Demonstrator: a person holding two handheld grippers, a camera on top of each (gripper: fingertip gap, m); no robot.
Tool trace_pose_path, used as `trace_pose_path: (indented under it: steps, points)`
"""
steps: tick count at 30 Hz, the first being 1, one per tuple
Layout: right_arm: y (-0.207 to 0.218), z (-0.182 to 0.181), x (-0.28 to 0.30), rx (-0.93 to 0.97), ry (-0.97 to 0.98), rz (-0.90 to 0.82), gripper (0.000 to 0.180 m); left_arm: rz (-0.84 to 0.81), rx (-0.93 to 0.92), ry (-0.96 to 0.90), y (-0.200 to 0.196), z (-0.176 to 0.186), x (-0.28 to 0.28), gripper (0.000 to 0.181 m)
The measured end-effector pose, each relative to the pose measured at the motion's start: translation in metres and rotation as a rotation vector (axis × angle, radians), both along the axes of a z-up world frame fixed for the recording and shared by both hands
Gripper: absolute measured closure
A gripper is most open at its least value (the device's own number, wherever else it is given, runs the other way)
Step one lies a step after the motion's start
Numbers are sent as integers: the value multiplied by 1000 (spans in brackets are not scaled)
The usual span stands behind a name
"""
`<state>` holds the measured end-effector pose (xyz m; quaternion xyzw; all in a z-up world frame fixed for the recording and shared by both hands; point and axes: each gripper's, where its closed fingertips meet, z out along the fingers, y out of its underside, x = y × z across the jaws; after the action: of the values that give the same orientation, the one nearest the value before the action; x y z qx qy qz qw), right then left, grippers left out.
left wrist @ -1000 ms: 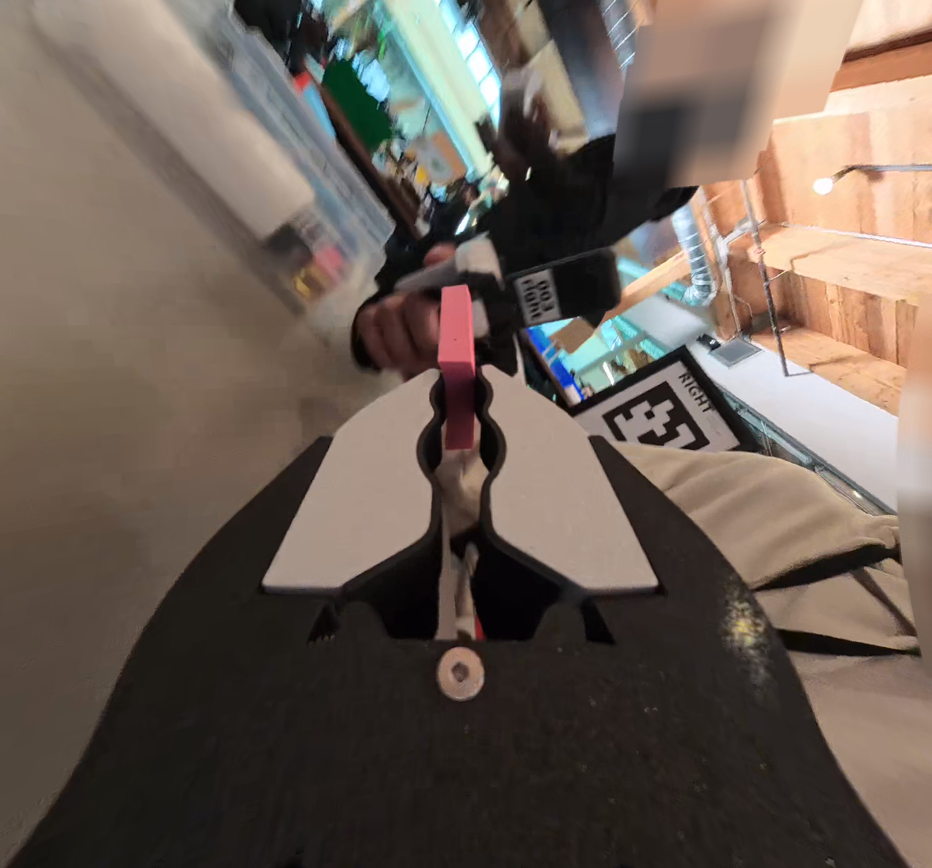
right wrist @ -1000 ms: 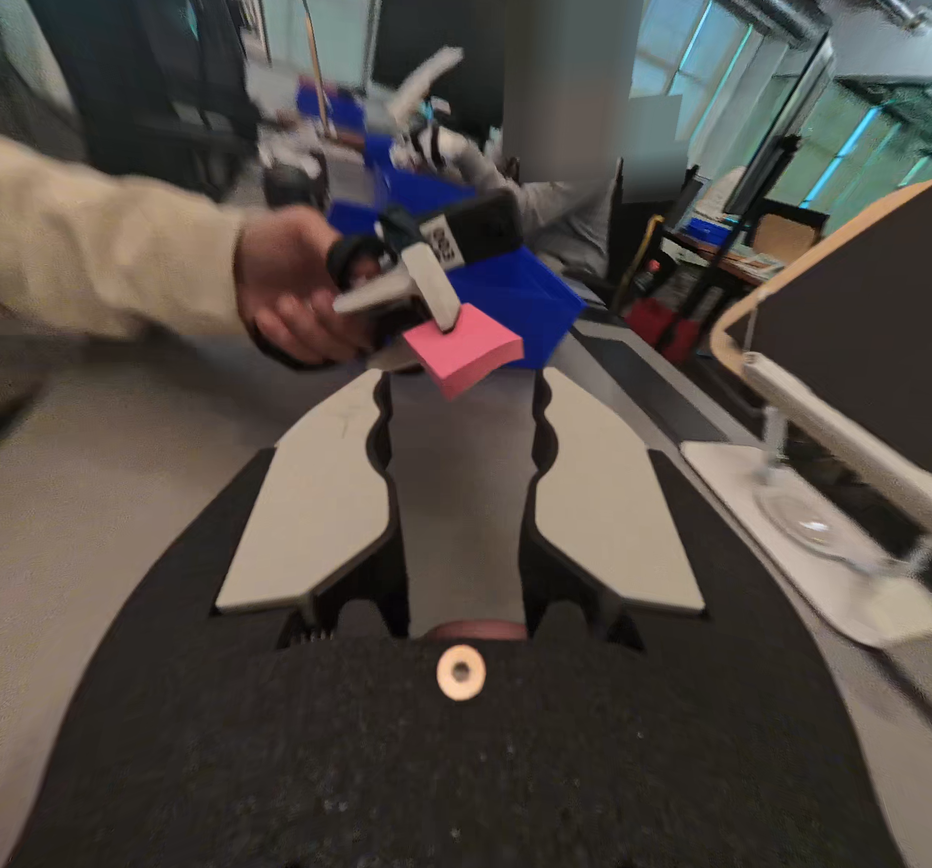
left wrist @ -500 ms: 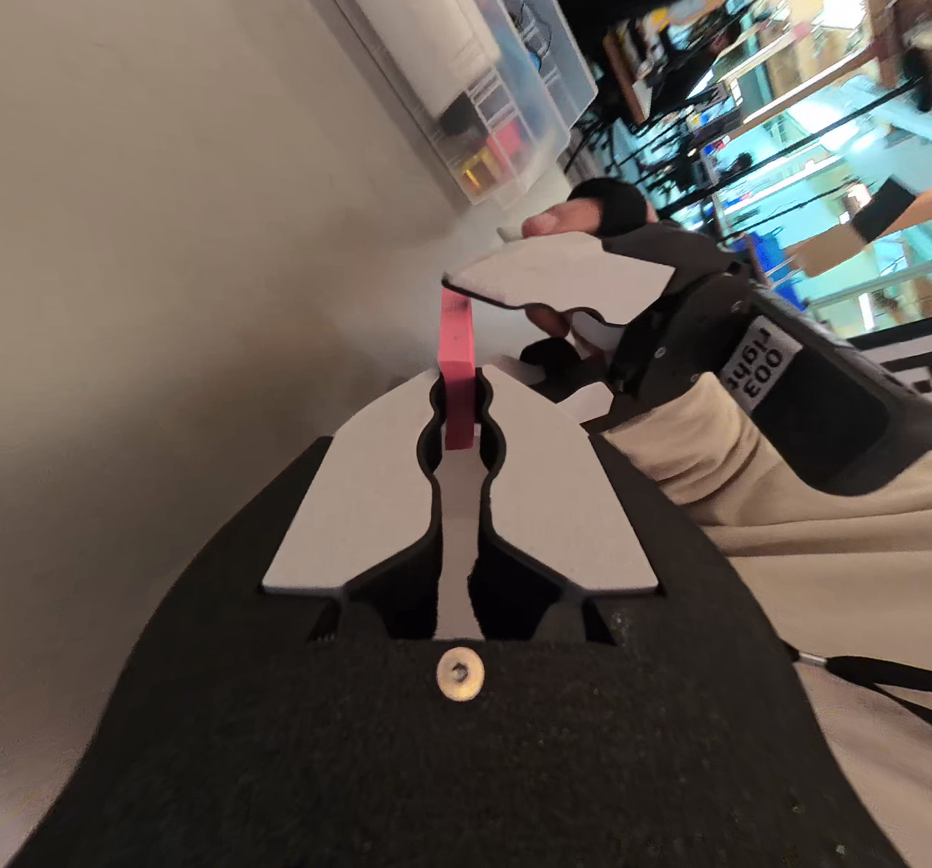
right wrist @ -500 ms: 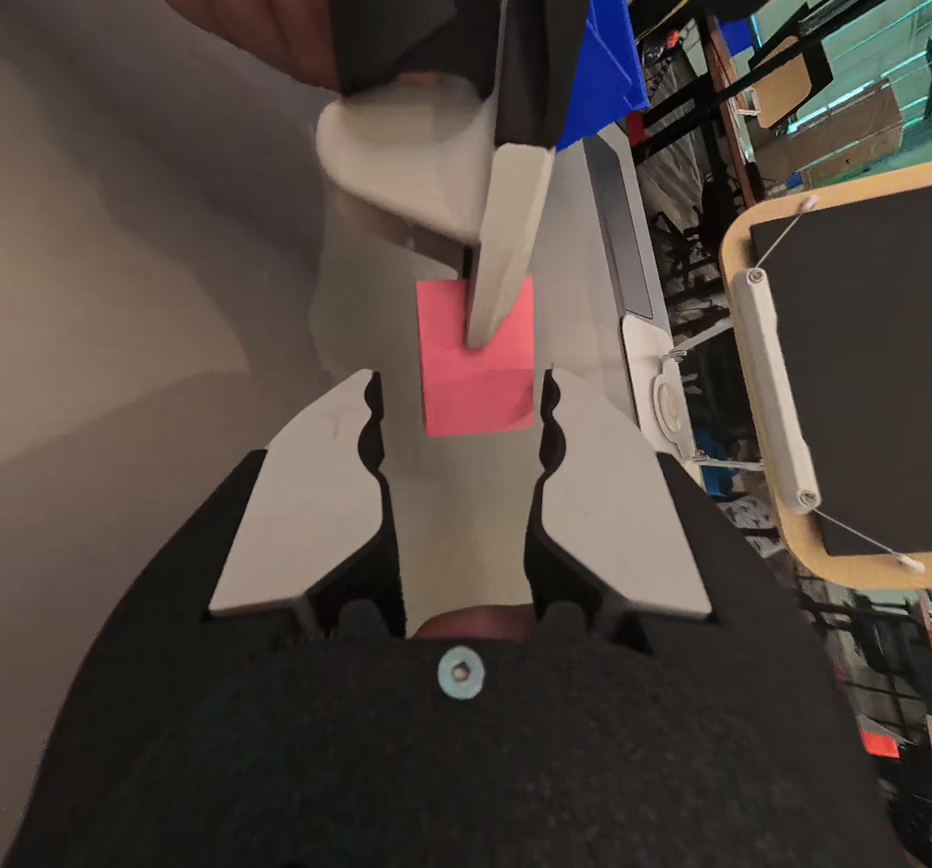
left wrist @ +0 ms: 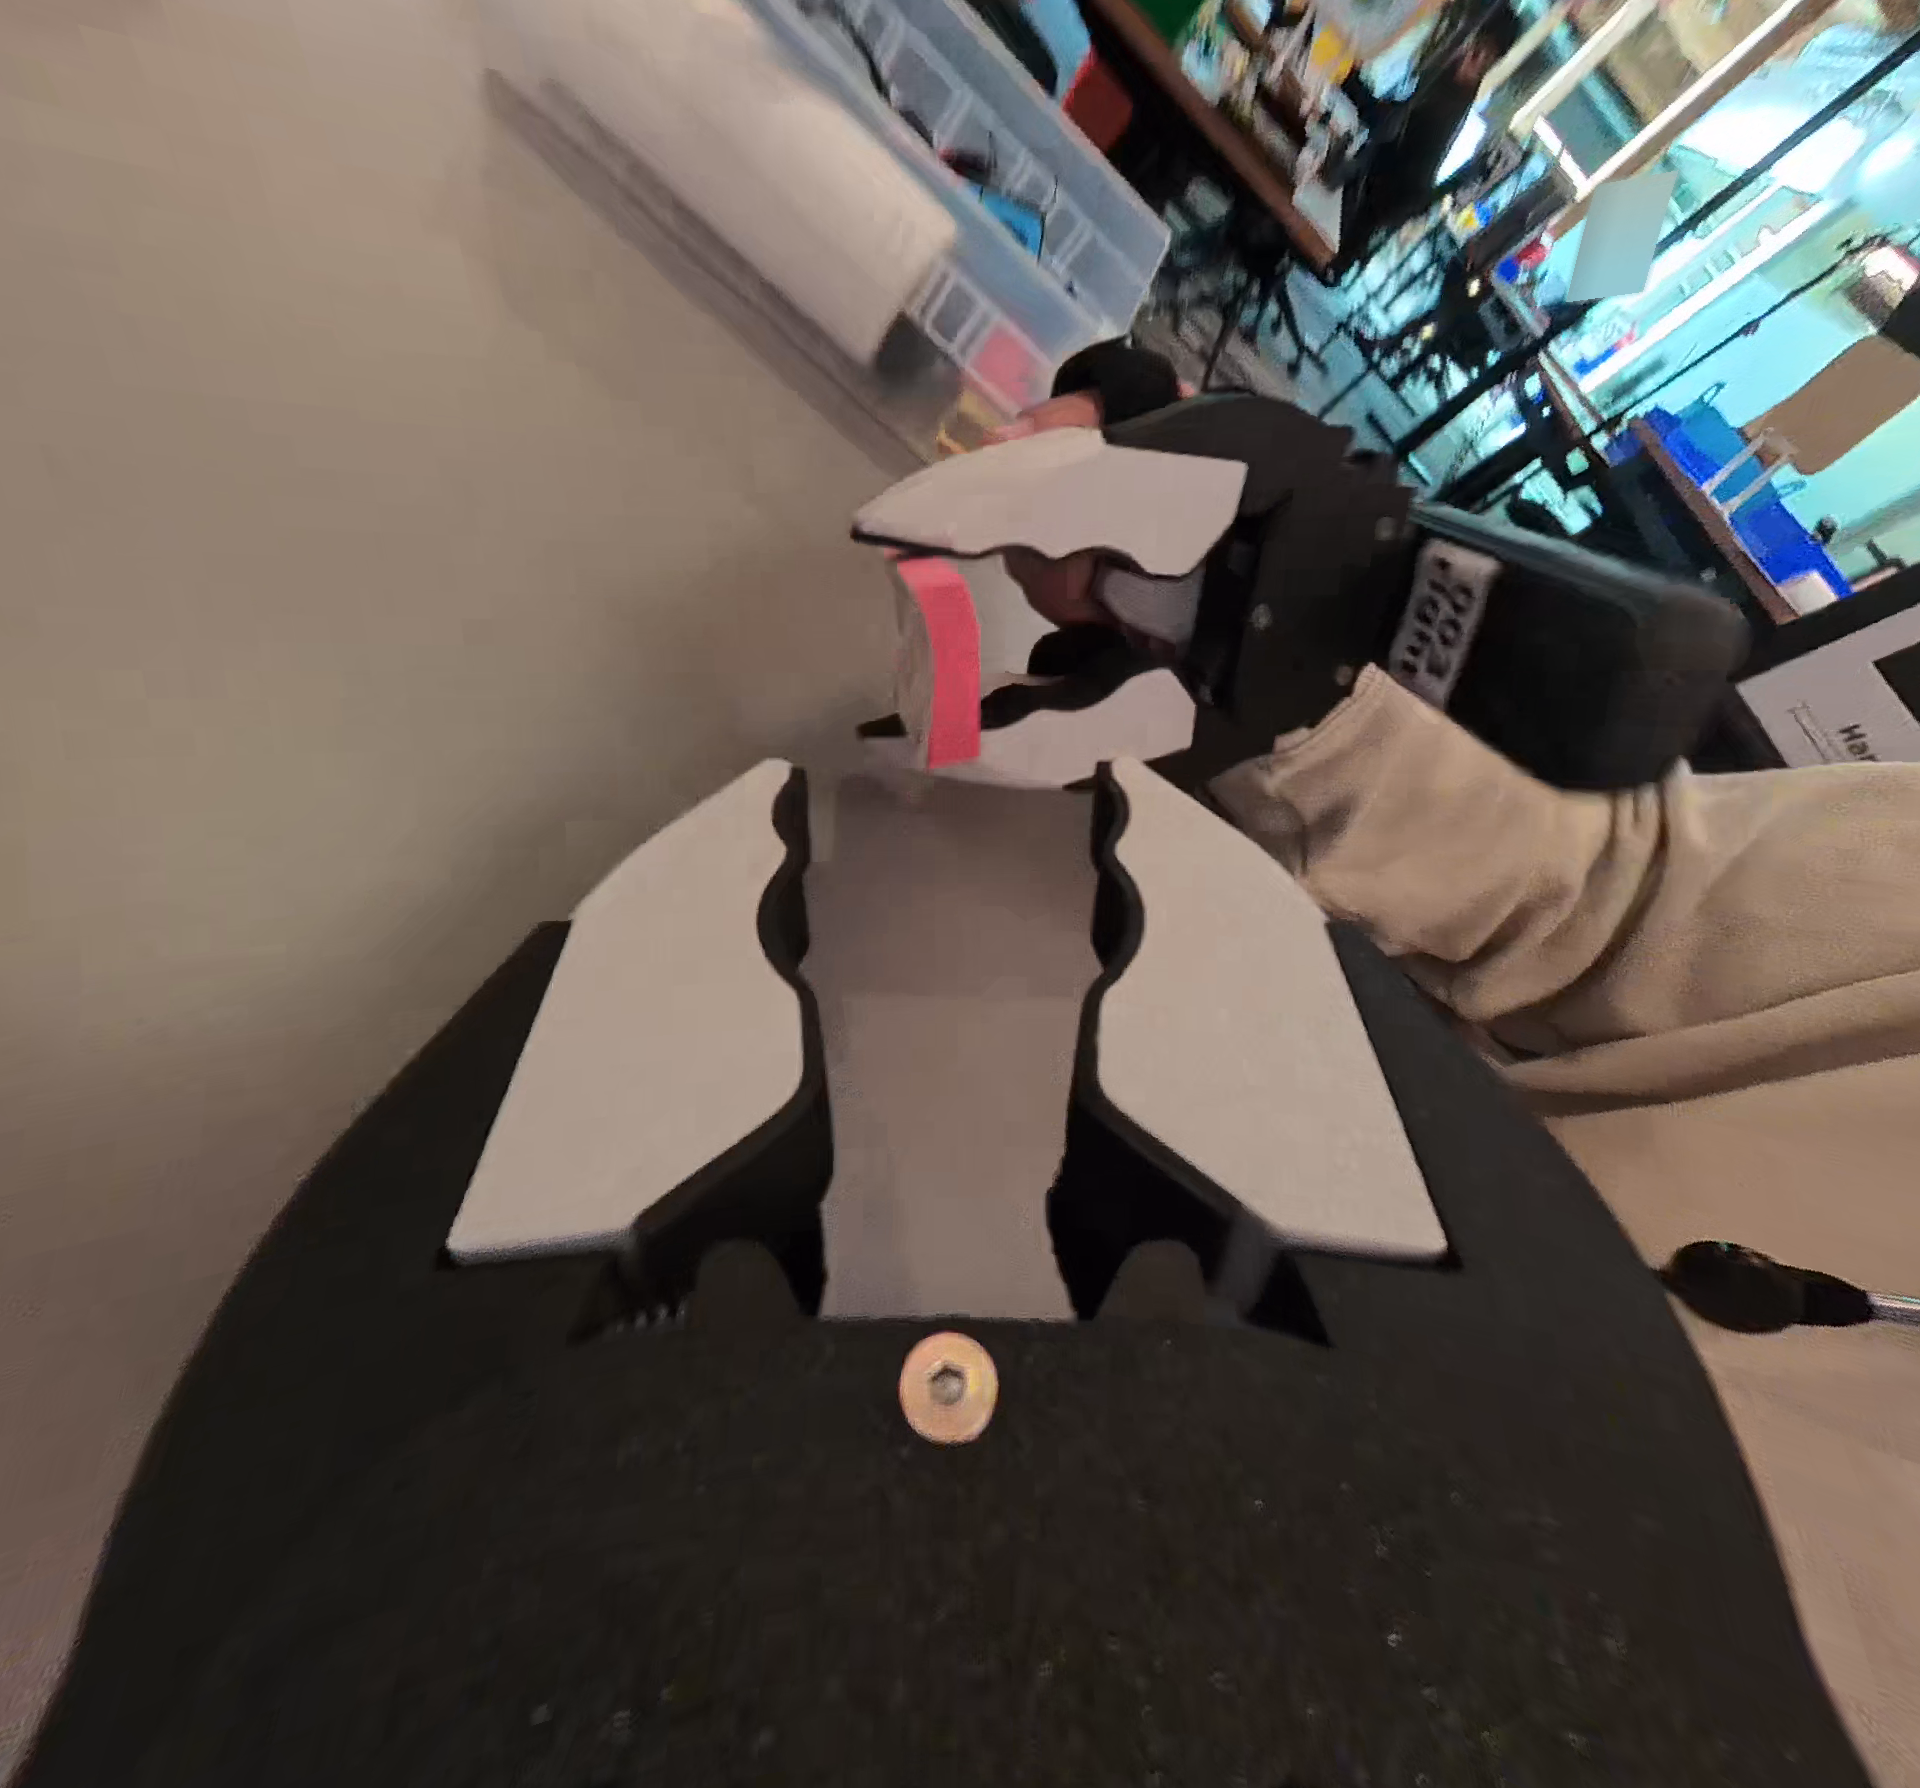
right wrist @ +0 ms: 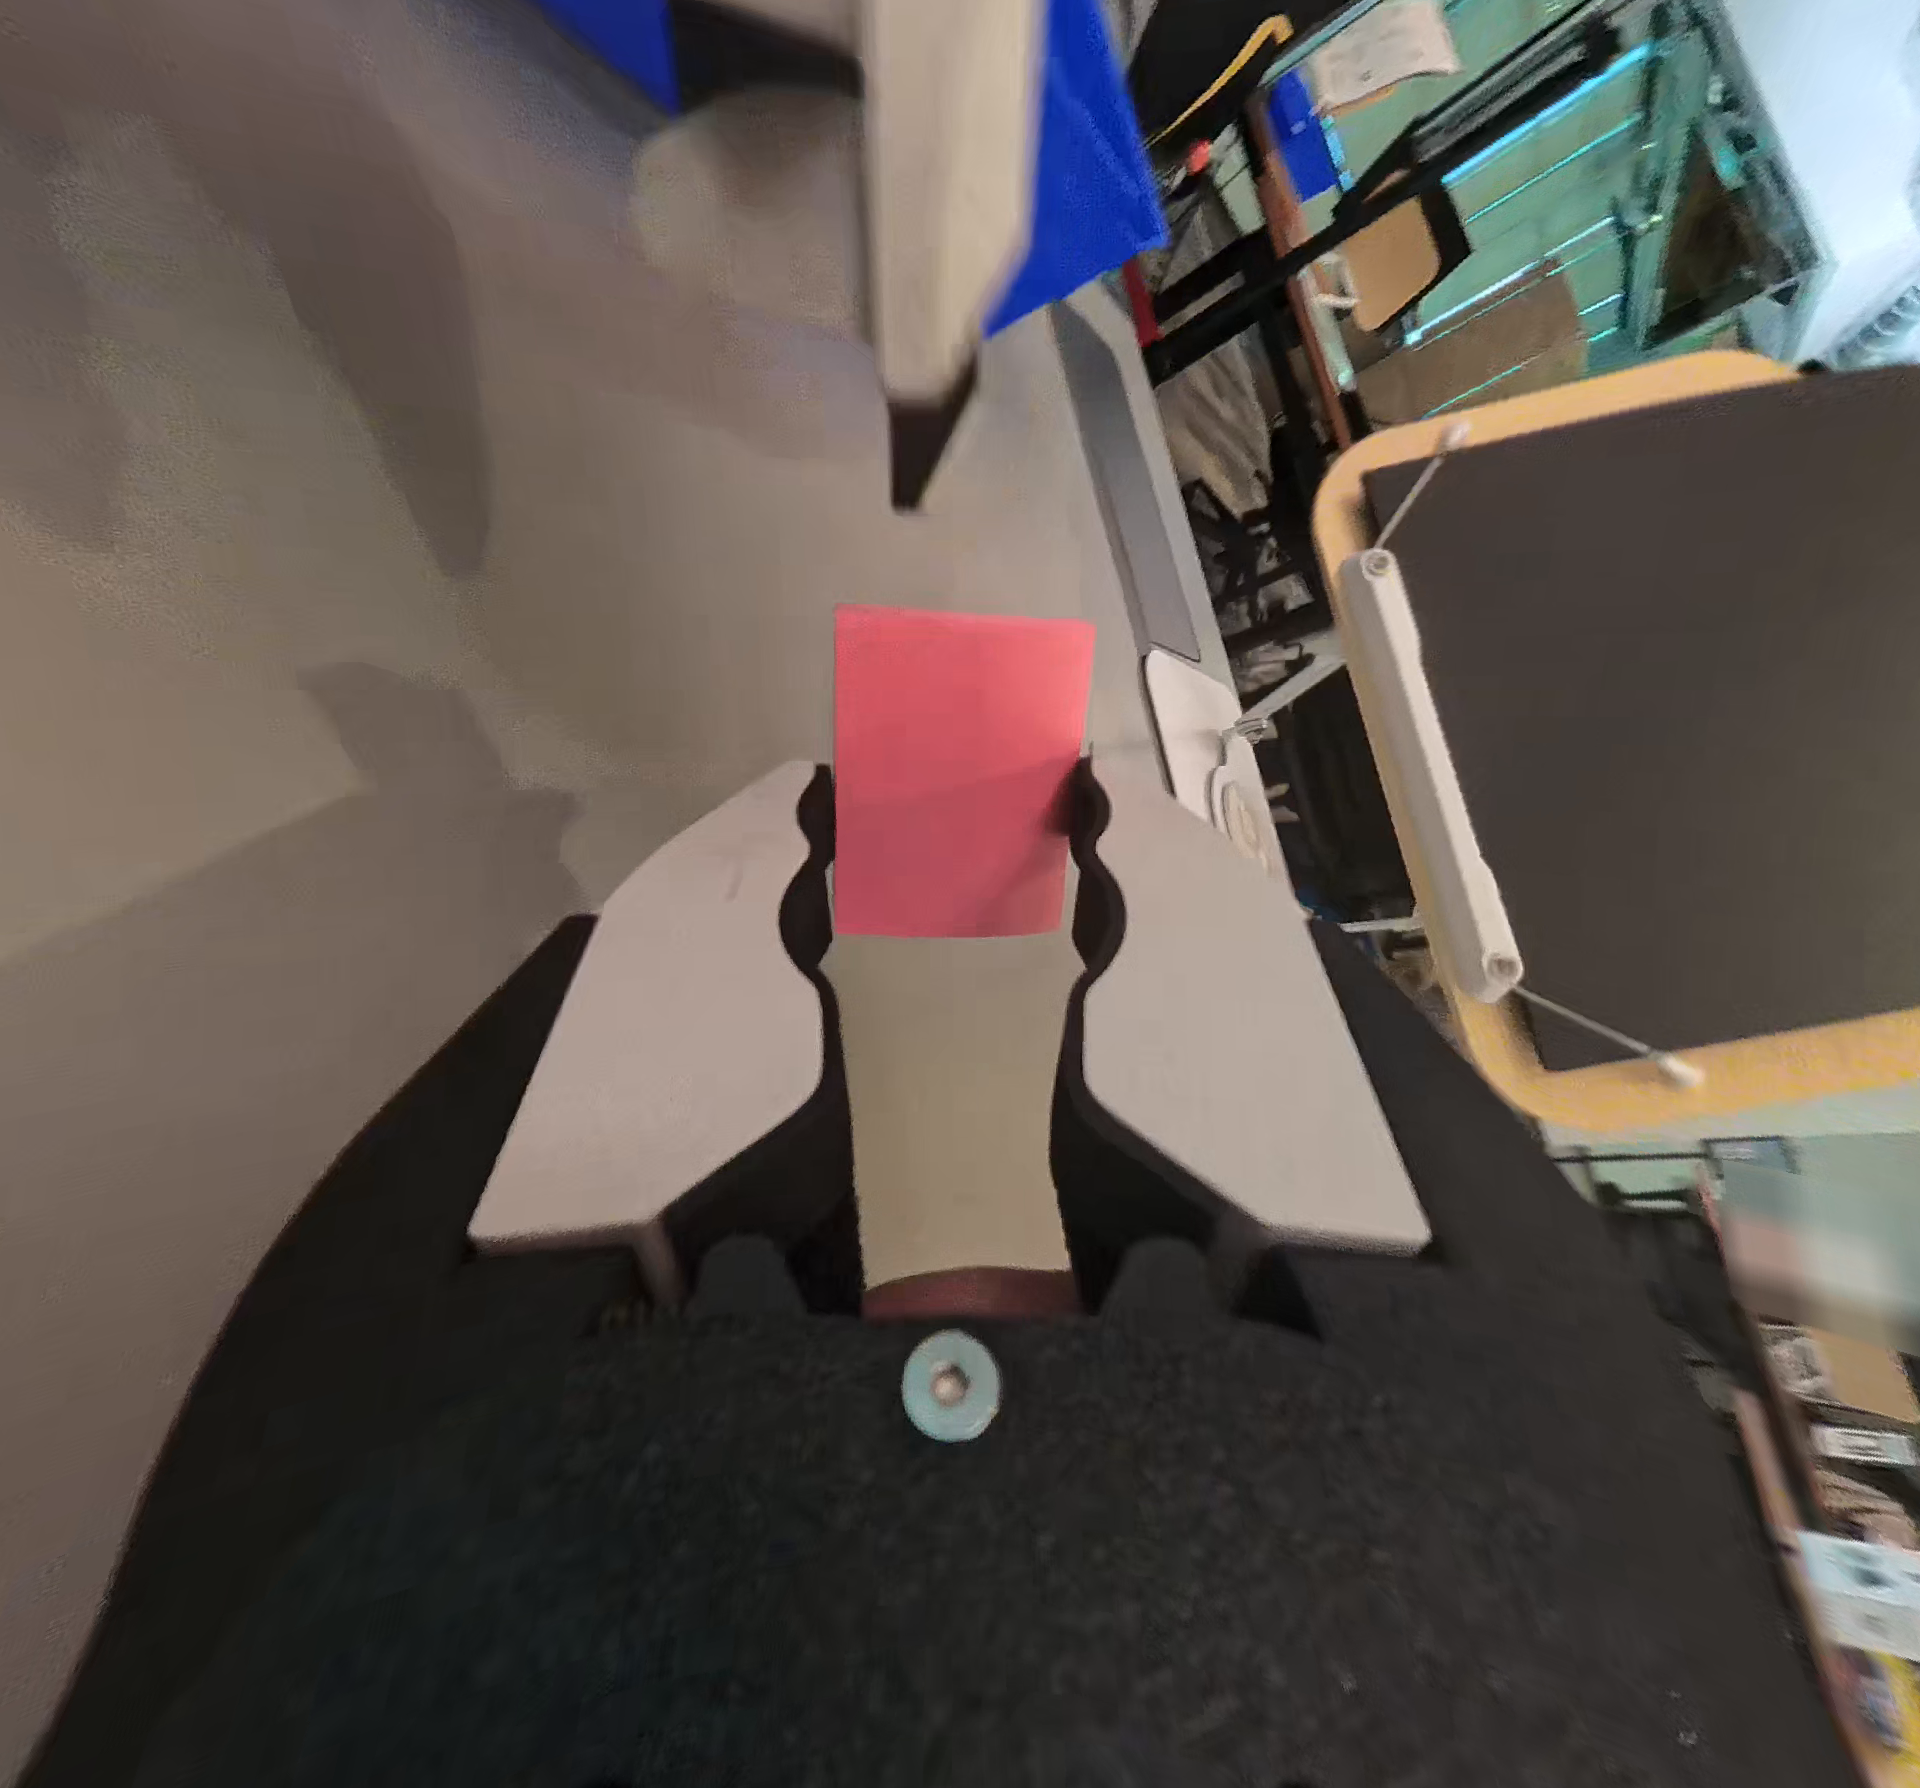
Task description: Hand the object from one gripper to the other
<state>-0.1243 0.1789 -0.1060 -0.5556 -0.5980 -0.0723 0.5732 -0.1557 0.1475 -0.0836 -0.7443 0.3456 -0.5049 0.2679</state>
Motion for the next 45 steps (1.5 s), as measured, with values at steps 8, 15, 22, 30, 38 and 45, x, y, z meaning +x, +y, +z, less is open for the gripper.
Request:
trace_pose_path:
  steps: [8,15,22,30,38,45]
  points:
    - [-16,26,-2,-424,592,237,136,-87,232,-213,-27,7,-24,126]
    - [-2,27,-4,-227,530,106,136,51,221,-236,-7,28,-20,126]
    - [0,27,-16,15,415,-31,136,194,179,73,-11,20,1,136]
    - [-8,28,-31,150,284,-56,136,226,220,190,-9,2,0,171]
    - [-10,19,-37,92,250,-15,136,182,191,160,-7,-6,-8,172]
    - [-26,31,-18,-447,590,188,131,74,100,-59,-3,7,-25,172]
